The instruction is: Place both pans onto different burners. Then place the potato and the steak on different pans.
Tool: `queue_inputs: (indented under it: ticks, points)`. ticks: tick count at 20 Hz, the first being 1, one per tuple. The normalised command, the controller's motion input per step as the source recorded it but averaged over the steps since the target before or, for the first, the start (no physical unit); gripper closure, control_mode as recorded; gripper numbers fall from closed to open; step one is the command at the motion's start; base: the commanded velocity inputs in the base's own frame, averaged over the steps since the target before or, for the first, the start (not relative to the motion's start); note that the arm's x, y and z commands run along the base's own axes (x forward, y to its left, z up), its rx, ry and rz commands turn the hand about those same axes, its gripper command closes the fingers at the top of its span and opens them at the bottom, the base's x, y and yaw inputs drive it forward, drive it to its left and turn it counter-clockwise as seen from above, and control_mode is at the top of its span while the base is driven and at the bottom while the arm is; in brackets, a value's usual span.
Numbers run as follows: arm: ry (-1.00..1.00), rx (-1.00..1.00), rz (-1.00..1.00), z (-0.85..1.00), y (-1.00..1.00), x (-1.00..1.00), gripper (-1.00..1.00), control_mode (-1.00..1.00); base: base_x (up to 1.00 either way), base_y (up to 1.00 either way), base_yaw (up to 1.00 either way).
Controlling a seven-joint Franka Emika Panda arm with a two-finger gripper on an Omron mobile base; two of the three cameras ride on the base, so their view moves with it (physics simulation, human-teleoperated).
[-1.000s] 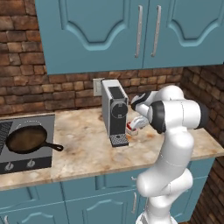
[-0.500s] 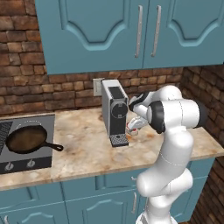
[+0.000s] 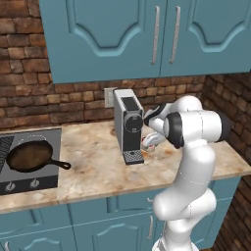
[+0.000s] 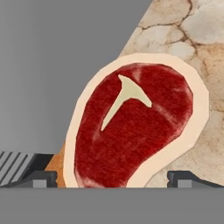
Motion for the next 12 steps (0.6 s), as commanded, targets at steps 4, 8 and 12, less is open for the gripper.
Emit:
queue_inputs:
  ticks: [4, 8, 12]
  points:
    - [0.0, 0.0, 0.0, -0.1, 0.02, 0.03, -1.0, -1.0, 0.0, 0.0, 0.0]
    - [0.0, 0.0, 0.0, -0.16, 0.05, 0.04, -1.0, -1.0, 0.0, 0.0, 0.0]
    - [0.0, 0.0, 0.0, -0.28, 0.13, 0.04, 1.0, -1.0, 0.0, 0.0, 0.0]
